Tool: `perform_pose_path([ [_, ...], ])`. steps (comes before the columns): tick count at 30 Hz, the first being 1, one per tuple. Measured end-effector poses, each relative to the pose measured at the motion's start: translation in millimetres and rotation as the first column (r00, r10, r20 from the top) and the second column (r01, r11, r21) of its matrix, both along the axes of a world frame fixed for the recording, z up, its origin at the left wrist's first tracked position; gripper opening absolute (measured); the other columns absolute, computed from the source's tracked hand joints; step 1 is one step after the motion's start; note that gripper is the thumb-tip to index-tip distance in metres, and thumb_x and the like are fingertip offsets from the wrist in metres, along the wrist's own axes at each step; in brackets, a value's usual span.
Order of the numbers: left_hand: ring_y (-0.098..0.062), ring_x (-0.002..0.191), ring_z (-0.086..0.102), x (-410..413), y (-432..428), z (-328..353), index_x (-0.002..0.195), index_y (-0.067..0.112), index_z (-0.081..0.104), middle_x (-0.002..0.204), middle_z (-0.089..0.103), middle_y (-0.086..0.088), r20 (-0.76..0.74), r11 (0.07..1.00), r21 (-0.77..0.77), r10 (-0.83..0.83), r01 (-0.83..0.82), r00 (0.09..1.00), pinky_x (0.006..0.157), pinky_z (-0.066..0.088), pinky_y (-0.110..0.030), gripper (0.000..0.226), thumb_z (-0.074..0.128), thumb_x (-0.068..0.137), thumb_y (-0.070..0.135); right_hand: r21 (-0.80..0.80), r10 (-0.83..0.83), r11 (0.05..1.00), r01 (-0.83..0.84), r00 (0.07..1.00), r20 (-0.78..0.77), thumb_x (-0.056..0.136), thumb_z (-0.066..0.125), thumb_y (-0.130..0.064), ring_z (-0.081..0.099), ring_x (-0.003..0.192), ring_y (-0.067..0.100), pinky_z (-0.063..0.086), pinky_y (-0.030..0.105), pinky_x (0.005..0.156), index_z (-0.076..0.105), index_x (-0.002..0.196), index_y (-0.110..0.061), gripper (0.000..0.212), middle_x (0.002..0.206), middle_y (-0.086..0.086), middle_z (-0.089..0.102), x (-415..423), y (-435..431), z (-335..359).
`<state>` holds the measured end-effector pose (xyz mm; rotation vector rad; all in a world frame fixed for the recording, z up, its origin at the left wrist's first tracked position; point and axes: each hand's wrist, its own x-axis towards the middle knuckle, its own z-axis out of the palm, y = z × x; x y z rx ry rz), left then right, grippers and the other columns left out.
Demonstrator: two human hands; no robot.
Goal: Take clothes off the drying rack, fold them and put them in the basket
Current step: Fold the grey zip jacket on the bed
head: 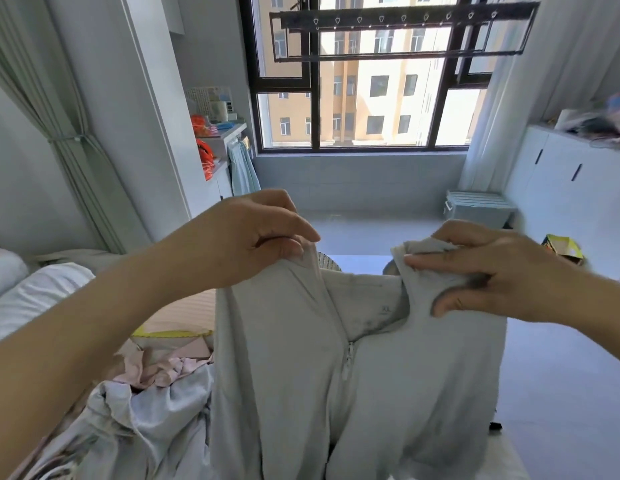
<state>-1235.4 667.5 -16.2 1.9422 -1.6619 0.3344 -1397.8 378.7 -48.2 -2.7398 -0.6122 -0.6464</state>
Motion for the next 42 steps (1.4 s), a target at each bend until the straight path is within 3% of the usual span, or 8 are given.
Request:
perform_pose_path([
  [5, -0.013, 0.083, 0.059, 33, -25, -85, 0.103, 0.032, 0.072, 0.088, 0.052, 0.017, -0.148, 0.951, 0.297, 0.137, -0.088, 0.979, 0.082, 0.048, -0.031, 0.022, 0.059, 0.085, 0.029, 0.125, -0.039, 0.988, 0.087, 0.936, -0.349, 0.076, 0.069, -0.054, 0.053, 0.09, 0.003, 0.04, 0.011, 0.08, 0.058, 0.122, -0.044, 0.049, 0.109, -0.016, 0.051, 42, -6, -74],
  [10, 0.003, 0.09, 0.055, 67, -43, -187, 0.122, 0.025, 0.064, 0.096, 0.047, 0.017, -0.231, 0.792, 0.593, 0.341, -0.146, 0.911, 0.084, 0.041, -0.015, 0.029, 0.057, 0.095, 0.017, -0.043, -0.154, 0.984, 0.174, 0.699, -0.698, 0.083, 0.051, -0.001, 0.052, 0.096, 0.019, 0.04, 0.027, 0.081, 0.064, 0.117, -0.015, 0.039, 0.107, 0.004, 0.05, 99, -5, -175],
  [16, -0.025, 0.12, 0.05, 134, -63, -285, 0.142, 0.03, 0.04, 0.141, 0.039, -0.002, -0.085, 0.63, 0.663, 0.601, -0.405, 0.795, 0.076, 0.034, -0.028, 0.046, 0.042, 0.099, 0.015, -0.134, -0.432, 0.878, 0.459, 0.64, -0.636, 0.091, 0.044, -0.004, 0.04, 0.128, 0.03, 0.04, 0.036, 0.099, 0.024, 0.151, -0.03, 0.068, 0.144, 0.007, 0.032, 173, -1, -273],
  [19, -0.031, 0.128, 0.038, 152, -58, -338, 0.15, 0.024, 0.025, 0.144, 0.031, -0.01, -0.168, 0.623, 0.617, 0.701, -0.48, 0.693, 0.095, 0.038, -0.039, 0.058, 0.049, 0.097, 0.024, -0.121, -0.525, 0.778, 0.617, 0.531, -0.665, 0.095, 0.052, -0.018, 0.018, 0.142, 0.034, 0.033, 0.044, 0.109, 0.003, 0.152, -0.037, 0.077, 0.159, 0.01, 0.005, 178, 3, -321],
  [28, -0.031, 0.138, 0.025, 62, 13, -507, 0.151, 0.022, 0.02, 0.152, 0.017, -0.007, -0.304, 0.475, 0.848, 0.798, -0.233, 0.521, 0.11, 0.033, -0.044, 0.07, 0.057, 0.093, 0.034, -0.245, -0.406, 0.767, 0.593, 0.153, -0.901, 0.093, 0.059, -0.038, 0.009, 0.147, 0.031, 0.033, 0.042, 0.111, -0.004, 0.153, -0.033, 0.086, 0.158, 0.009, -0.019, 67, 36, -487],
  [34, -0.027, 0.14, 0.024, -9, 36, -568, 0.151, 0.024, 0.02, 0.155, 0.017, -0.004, -0.327, 0.458, 0.879, 0.781, -0.13, 0.532, 0.111, 0.03, -0.036, 0.071, 0.058, 0.093, 0.036, -0.253, -0.362, 0.832, 0.493, 0.139, -0.922, 0.09, 0.061, -0.043, 0.029, 0.14, 0.028, 0.039, 0.039, 0.105, 0.003, 0.153, -0.031, 0.086, 0.16, 0.0, -0.001, 19, 69, -544],
  [39, -0.02, 0.143, 0.019, -60, 38, -633, 0.152, 0.028, 0.011, 0.156, 0.017, 0.002, -0.338, 0.45, 0.893, 0.665, 0.003, 0.666, 0.114, 0.025, -0.034, 0.084, 0.06, 0.088, 0.048, -0.227, -0.302, 0.933, 0.28, 0.264, -0.916, 0.085, 0.06, -0.053, 0.027, 0.141, 0.017, 0.019, 0.034, 0.114, -0.006, 0.152, -0.032, 0.097, 0.158, -0.009, 0.018, -20, 95, -603],
  [42, -0.021, 0.141, 0.025, -81, 37, -667, 0.152, 0.025, 0.015, 0.152, 0.025, 0.003, -0.336, 0.437, 0.896, 0.538, 0.085, 0.773, 0.112, 0.027, -0.035, 0.094, 0.067, 0.079, 0.054, -0.197, -0.253, 0.965, 0.175, 0.406, -0.878, 0.066, 0.073, -0.062, 0.031, 0.141, 0.021, 0.026, 0.038, 0.112, -0.001, 0.151, -0.032, 0.116, 0.155, -0.006, 0.028, -34, 98, -635],
])
